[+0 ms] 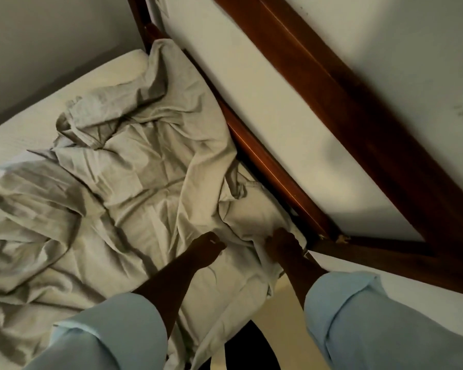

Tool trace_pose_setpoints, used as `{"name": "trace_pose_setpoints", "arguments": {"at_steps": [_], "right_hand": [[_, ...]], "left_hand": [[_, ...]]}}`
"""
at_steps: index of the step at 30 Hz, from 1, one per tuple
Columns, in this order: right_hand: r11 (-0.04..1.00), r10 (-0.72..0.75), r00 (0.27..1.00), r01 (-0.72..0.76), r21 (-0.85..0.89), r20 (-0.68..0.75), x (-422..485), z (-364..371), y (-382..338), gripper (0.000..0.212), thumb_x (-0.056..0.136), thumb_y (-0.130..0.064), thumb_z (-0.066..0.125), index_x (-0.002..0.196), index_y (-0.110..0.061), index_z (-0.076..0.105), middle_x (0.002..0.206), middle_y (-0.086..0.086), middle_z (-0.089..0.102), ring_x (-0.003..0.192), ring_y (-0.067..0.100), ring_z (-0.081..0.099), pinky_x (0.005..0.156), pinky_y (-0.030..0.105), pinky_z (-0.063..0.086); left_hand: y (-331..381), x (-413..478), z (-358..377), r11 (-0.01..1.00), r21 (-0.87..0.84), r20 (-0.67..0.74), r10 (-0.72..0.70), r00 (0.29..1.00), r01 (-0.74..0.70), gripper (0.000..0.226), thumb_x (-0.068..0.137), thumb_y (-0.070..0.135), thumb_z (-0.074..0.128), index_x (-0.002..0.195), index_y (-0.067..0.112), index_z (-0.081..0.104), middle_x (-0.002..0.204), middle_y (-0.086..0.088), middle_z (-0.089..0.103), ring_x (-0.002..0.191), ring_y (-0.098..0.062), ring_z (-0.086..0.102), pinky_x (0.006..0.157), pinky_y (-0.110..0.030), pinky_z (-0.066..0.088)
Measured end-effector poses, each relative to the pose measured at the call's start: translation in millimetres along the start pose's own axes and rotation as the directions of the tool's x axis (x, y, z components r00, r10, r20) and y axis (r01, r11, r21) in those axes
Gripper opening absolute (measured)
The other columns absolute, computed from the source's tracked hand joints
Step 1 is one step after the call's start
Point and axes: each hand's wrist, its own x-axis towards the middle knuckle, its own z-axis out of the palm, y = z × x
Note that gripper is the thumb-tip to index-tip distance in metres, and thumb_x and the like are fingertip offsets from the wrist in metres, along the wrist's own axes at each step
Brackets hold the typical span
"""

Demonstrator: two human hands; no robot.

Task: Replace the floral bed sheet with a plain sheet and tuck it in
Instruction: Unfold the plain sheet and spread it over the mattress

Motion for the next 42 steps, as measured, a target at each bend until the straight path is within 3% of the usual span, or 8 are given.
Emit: {"name": "trace_pose_setpoints", "arguments": {"at_steps": [7,13,19,22,27,31,37,42], "right_hand": [[0.999,-0.036,0.999,0.035,-0.018,-0.033,1.5,0.6,14.0,0.048,0.106,-0.036,0.041,0.147,-0.012,0.043,0.146,0.015,0.052,0.132,0.032,0.052,0.108,0.044,0.042],[0.976,-0.079,0.966,0.125,0.178,-0.248,1.6,11.2,21.2,0.104,0.088,-0.074,0.054,0.161,-0.02,0.003,0.139,0.017,0.054,0.125,0.038,0.057,0.1,0.05,0.046],[0.973,-0.01,0.992,0.039,0.226,-0.127,18.9,15.0,33.7,0.047,0.107,-0.039,0.041,0.151,-0.02,0.041,0.147,0.014,0.05,0.134,0.034,0.049,0.107,0.047,0.041],[0.759,0.115,0.99,-0.137,0.636,0.076,19.4,13.1,43.9,0.042,0.106,-0.031,0.049,0.141,-0.008,0.05,0.139,0.016,0.055,0.127,0.031,0.055,0.107,0.043,0.044],[0.339,0.216,0.948,-0.298,0.892,0.235,2.7,2.9,116.6,0.021,0.105,-0.016,0.045,0.11,0.002,0.056,0.081,0.017,0.059,0.058,0.025,0.056,0.047,0.026,0.048],[0.095,0.303,0.937,-0.211,0.973,0.174,2.8,0.6,149.1,0.044,0.109,-0.021,0.04,0.151,-0.006,0.036,0.136,0.021,0.056,0.105,0.034,0.066,0.091,0.04,0.058],[0.226,0.109,0.909,-0.416,0.881,0.402,-40.8,-0.7,109.3,0.021,0.111,-0.031,0.037,0.117,-0.014,0.047,0.139,0.011,0.049,0.13,0.034,0.047,0.101,0.044,0.047],[0.782,0.134,0.981,-0.19,0.594,0.137,-40.7,15.7,52.0,0.053,0.088,-0.041,0.057,0.129,-0.007,0.051,0.123,0.016,0.063,0.109,0.034,0.064,0.097,0.045,0.053]], "left_hand": [[6.0,-6.6,29.0,1.0,-0.023,0.026,0.001,1.0,0.0,0.023,0.088,0.033,0.073,0.101,0.014,0.067,0.089,-0.006,0.076,0.081,-0.021,0.067,0.086,-0.04,0.058],[-0.4,-8.2,42.2,1.0,-0.017,0.057,0.0,0.998,0.001,0.027,0.087,0.038,0.074,0.103,0.016,0.069,0.092,-0.007,0.076,0.074,-0.015,0.065,0.066,-0.031,0.056],[-9.6,-17.2,49.4,0.998,-0.032,0.058,-0.056,0.997,0.058,0.028,0.094,0.03,0.068,0.112,0.008,0.066,0.095,-0.012,0.072,0.064,-0.012,0.056,0.044,-0.017,0.036],[-6.5,-22.5,53.7,0.999,0.0,0.067,-0.053,0.996,0.053,0.027,0.095,0.031,0.067,0.111,0.009,0.065,0.103,-0.014,0.073,0.065,-0.012,0.055,0.045,-0.017,0.037],[8.6,-33.1,63.4,1.0,0.022,0.087,0.019,0.996,-0.021,0.026,0.094,0.033,0.066,0.107,0.01,0.068,0.103,-0.011,0.076,0.069,-0.017,0.059,0.048,-0.02,0.038],[12.5,-34.2,59.9,0.998,-0.029,0.08,0.051,0.995,-0.049,0.029,0.089,0.033,0.071,0.103,0.008,0.069,0.102,-0.017,0.075,0.069,-0.021,0.06,0.051,-0.021,0.041],[-0.6,-44.2,48.3,0.999,0.028,0.049,0.025,0.998,-0.027,0.031,0.092,0.039,0.068,0.104,0.011,0.066,0.102,-0.012,0.073,0.07,-0.018,0.062,0.049,-0.02,0.04],[-6.5,-57.7,26.7,1.0,-0.016,0.02,0.005,1.0,-0.005,0.032,0.093,0.04,0.067,0.108,0.012,0.067,0.106,-0.009,0.07,0.077,-0.02,0.064,0.051,-0.021,0.039]]}}
